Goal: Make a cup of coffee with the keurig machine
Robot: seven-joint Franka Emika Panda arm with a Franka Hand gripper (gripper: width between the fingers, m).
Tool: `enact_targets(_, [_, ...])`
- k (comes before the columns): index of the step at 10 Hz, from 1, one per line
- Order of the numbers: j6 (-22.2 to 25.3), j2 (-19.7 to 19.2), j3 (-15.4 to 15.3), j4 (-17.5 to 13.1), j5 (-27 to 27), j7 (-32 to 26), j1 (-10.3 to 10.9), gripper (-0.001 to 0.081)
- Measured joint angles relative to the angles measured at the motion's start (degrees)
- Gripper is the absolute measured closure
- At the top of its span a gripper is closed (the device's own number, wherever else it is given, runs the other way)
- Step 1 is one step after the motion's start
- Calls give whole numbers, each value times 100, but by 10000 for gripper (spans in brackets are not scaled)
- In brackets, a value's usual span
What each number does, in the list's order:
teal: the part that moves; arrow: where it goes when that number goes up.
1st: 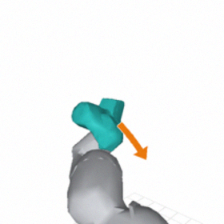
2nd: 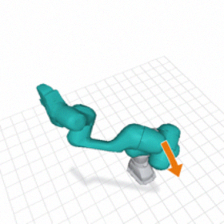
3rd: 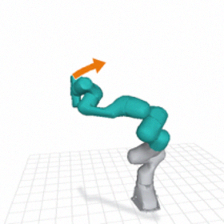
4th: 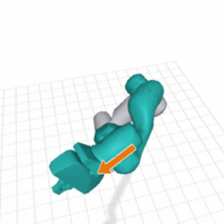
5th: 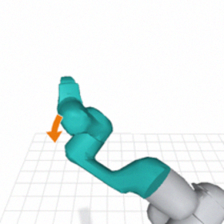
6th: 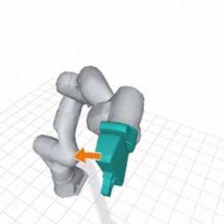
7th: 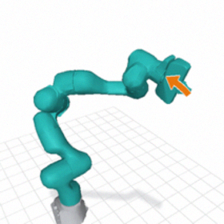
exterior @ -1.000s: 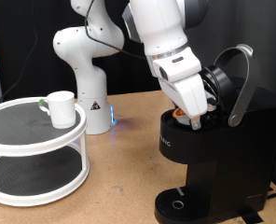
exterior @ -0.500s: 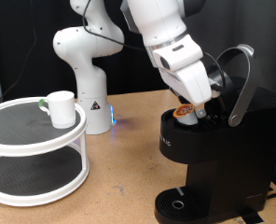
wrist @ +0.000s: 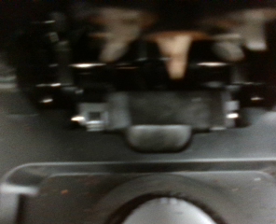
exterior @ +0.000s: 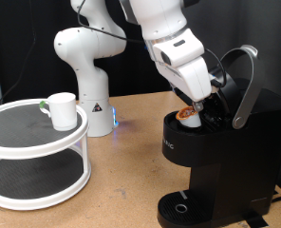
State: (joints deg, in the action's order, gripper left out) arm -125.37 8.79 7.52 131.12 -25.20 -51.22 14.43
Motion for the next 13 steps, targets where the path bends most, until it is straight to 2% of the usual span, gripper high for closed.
enact_targets(2, [161,82,0,71,171,0,-2,4])
enact_targets(4, [129,129,0,195,231,0,-2,4])
enact_targets(9, [-352,132,-13,444,234,0,4,4])
enact_targets(13, [-469,139,-54,459,167,-143,27,4])
